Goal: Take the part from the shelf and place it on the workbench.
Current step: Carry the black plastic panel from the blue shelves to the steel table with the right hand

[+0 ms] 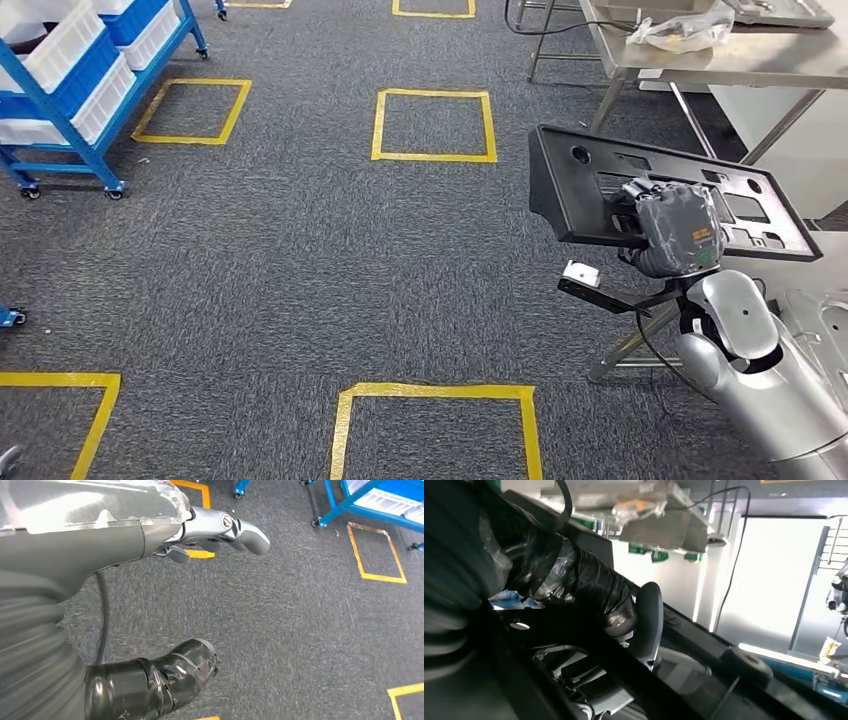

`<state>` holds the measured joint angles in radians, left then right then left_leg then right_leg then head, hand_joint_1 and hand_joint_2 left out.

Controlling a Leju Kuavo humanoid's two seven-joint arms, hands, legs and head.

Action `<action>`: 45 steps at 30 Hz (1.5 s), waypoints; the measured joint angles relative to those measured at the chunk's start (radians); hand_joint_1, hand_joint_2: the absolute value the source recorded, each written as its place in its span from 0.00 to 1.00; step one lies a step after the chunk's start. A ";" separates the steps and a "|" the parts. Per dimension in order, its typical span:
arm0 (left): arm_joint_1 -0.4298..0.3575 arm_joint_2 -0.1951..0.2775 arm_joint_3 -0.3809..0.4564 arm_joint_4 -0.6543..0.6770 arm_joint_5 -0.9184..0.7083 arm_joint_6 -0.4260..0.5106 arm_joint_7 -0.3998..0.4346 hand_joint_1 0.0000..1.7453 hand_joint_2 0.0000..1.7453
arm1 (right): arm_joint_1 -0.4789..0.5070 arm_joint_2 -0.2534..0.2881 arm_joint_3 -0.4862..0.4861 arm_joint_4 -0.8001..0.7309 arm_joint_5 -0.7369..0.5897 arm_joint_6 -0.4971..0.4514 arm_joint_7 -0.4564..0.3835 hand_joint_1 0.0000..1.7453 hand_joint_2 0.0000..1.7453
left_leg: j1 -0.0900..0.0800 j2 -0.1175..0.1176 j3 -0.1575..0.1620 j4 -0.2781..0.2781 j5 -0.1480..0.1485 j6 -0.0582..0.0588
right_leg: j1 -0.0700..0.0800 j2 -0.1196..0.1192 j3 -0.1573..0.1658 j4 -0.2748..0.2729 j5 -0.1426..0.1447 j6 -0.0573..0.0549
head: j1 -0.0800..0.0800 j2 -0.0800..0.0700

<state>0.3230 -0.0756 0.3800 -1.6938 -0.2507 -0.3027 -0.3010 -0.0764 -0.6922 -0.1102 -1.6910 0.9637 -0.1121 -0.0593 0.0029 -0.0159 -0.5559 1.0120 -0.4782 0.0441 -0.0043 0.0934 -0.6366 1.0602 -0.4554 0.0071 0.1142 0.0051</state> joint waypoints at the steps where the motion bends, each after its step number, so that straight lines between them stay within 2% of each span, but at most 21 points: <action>1: 0.000 -0.004 0.004 0.000 0.000 -0.001 -0.001 0.00 1.00 | -0.001 -0.001 0.000 0.000 0.000 0.000 0.000 1.00 1.00 | 0.001 0.012 0.003 -0.008 0.004 0.006 | 0.000 -0.025 -0.017 0.037 -0.023 0.005 | 0.000 0.000; 3: 0.002 -0.010 0.010 0.000 -0.001 -0.002 -0.002 0.00 1.00 | -0.003 -0.001 0.000 0.001 0.001 0.000 0.000 1.00 1.00 | -0.003 0.032 0.004 -0.012 0.006 0.011 | -0.004 -0.073 -0.074 0.157 -0.084 0.014 | 0.001 0.000; 5: 0.003 -0.014 0.014 0.000 -0.001 -0.002 -0.002 0.00 1.00 | 0.000 0.002 0.000 0.003 0.002 0.001 0.000 1.00 1.00 | -0.004 0.053 0.003 -0.010 0.004 0.010 | -0.011 -0.087 -0.112 0.238 -0.106 0.022 | 0.001 0.000; 6: 0.003 -0.016 0.015 0.000 -0.001 -0.002 -0.002 0.00 1.00 | 0.001 0.003 0.001 0.004 0.002 0.001 0.000 1.00 1.00 | -0.004 0.064 0.003 -0.009 0.002 0.009 | -0.014 -0.090 -0.105 0.226 -0.090 0.025 | 0.001 0.000; 9: 0.002 -0.020 0.017 0.000 -0.001 -0.002 -0.002 0.00 1.00 | 0.000 0.004 0.001 0.005 0.003 0.001 0.000 1.00 1.00 | -0.007 0.094 0.009 -0.005 -0.008 0.000 | -0.012 -0.131 -0.005 0.036 -0.007 0.023 | 0.001 0.000; 11: 0.002 -0.022 0.019 0.000 -0.001 -0.002 -0.002 0.00 1.00 | -0.002 0.003 0.001 0.005 0.003 0.000 0.000 1.00 1.00 | -0.010 0.111 0.014 -0.004 -0.014 -0.011 | -0.003 -0.149 0.027 -0.029 0.007 0.012 | 0.001 0.000; 13: 0.001 -0.024 0.022 0.000 -0.001 -0.003 -0.003 0.00 1.00 | -0.002 0.003 0.001 0.005 0.003 0.000 0.000 1.00 1.00 | -0.010 0.128 0.019 -0.006 -0.019 -0.022 | 0.001 -0.130 0.027 -0.033 0.007 0.001 | 0.000 0.000; 15: -0.002 -0.025 0.024 0.000 -0.001 -0.003 -0.003 0.00 1.00 | -0.002 0.001 0.001 0.004 0.003 0.000 0.001 1.00 1.00 | -0.006 0.105 0.017 0.013 -0.037 -0.033 | -0.003 -0.110 0.033 -0.041 0.011 -0.010 | 0.000 0.000; 17: -0.003 -0.027 0.029 0.001 -0.009 -0.004 -0.004 0.00 1.00 | -0.005 0.000 0.001 0.004 0.003 0.000 0.001 1.00 1.00 | -0.002 0.049 -0.023 0.104 -0.090 -0.039 | -0.007 -0.092 0.037 -0.046 0.013 -0.021 | 0.000 0.000; 19: -0.004 -0.028 0.039 0.008 -0.030 -0.006 -0.004 0.00 1.00 | -0.008 0.002 0.001 0.004 0.003 0.000 0.000 1.00 1.00 | -0.001 0.023 -0.093 0.240 -0.145 -0.039 | -0.005 -0.071 0.037 -0.043 0.012 -0.027 | 0.000 0.000; 21: -0.013 -0.029 0.053 0.038 -0.078 0.002 0.015 0.00 1.00 | -0.015 0.004 0.005 0.006 0.002 0.001 -0.004 1.00 1.00 | -0.001 0.019 -0.124 0.285 -0.136 -0.038 | -0.002 -0.048 0.036 -0.039 0.010 -0.030 | 0.000 0.000; 25: -0.114 -0.004 0.133 0.394 -0.335 0.145 0.243 0.00 1.00 | -0.088 0.017 0.048 0.035 -0.010 -0.002 -0.024 1.00 1.00 | -0.002 -0.032 -0.027 0.046 -0.006 -0.024 | -0.007 0.005 0.033 -0.035 0.011 -0.025 | 0.000 0.000; 27: -0.172 0.030 0.183 0.714 -0.423 0.224 0.335 0.00 1.00 | -0.137 0.025 0.099 0.062 -0.015 -0.010 -0.013 1.00 1.00 | -0.007 -0.044 -0.002 -0.002 -0.001 -0.019 | -0.015 0.038 0.028 -0.036 0.016 -0.012 | 0.000 0.000; 29: -0.196 0.047 0.215 0.944 -0.446 0.251 0.392 0.00 1.00 | -0.145 0.022 0.137 0.076 -0.023 -0.026 0.007 1.00 1.00 | -0.008 -0.017 0.006 -0.013 0.006 -0.010 | -0.018 0.051 0.023 -0.039 0.019 0.000 | 0.000 0.000; 31: -0.213 0.047 0.235 1.090 -0.435 0.250 0.416 0.00 1.00 | -0.129 0.008 0.143 0.078 -0.036 -0.043 0.021 1.00 1.00 | -0.004 0.002 0.010 -0.027 0.014 0.001 | -0.013 -0.002 0.006 -0.005 -0.007 0.007 | 0.001 0.000; 33: -0.226 0.045 0.257 1.197 -0.424 0.248 0.435 0.00 1.00 | -0.111 -0.001 0.131 0.072 -0.044 -0.052 0.024 1.00 1.00 | -0.003 0.017 0.012 -0.032 0.015 0.008 | -0.010 -0.068 -0.044 0.103 -0.067 0.015 | 0.002 0.000; 36: -0.231 0.044 0.293 1.292 -0.421 0.244 0.455 0.00 1.00 | -0.084 -0.003 0.108 0.062 -0.034 -0.045 0.018 1.00 1.00 | -0.003 0.050 0.013 -0.027 0.007 0.009 | -0.014 -0.085 -0.106 0.225 -0.097 0.028 | 0.002 0.000; 39: -0.241 0.045 0.315 1.338 -0.429 0.234 0.436 0.00 1.00 | -0.083 -0.010 0.098 0.059 -0.002 -0.034 0.025 1.00 1.00 | -0.004 0.084 0.019 -0.019 -0.007 0.002 | -0.014 -0.130 -0.027 0.069 -0.012 0.029 | 0.002 0.000; 41: -0.249 0.047 0.325 1.354 -0.439 0.227 0.415 0.00 1.00 | -0.090 -0.018 0.094 0.057 0.014 -0.030 0.033 1.00 1.00 | -0.009 0.102 0.026 -0.014 -0.018 -0.008 | -0.004 -0.167 0.021 -0.023 0.014 0.019 | 0.001 0.000; 44: -0.261 0.052 0.331 1.372 -0.455 0.221 0.396 0.00 1.00 | -0.092 -0.033 0.085 0.058 0.026 -0.019 0.049 1.00 1.00 | -0.011 0.127 0.037 -0.013 -0.030 -0.025 | 0.001 -0.144 0.028 -0.038 0.012 0.000 | 0.001 0.000; 45: -0.265 0.053 0.331 1.376 -0.460 0.220 0.393 0.00 1.00 | -0.090 -0.039 0.079 0.059 0.027 -0.017 0.053 1.00 1.00 | -0.009 0.115 0.038 -0.006 -0.039 -0.030 | -0.002 -0.132 0.031 -0.041 0.013 -0.005 | 0.001 0.000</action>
<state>0.0580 -0.0230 0.7108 -0.3179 -0.7110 -0.0822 0.0921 -0.1660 -0.7314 -0.0308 -1.6324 0.9909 -0.1293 -0.0064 -0.0064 0.0996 -0.5184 1.0062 -0.5169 0.0139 -0.0058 -0.0389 -0.6058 1.0190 -0.4419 0.0024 0.1152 0.0053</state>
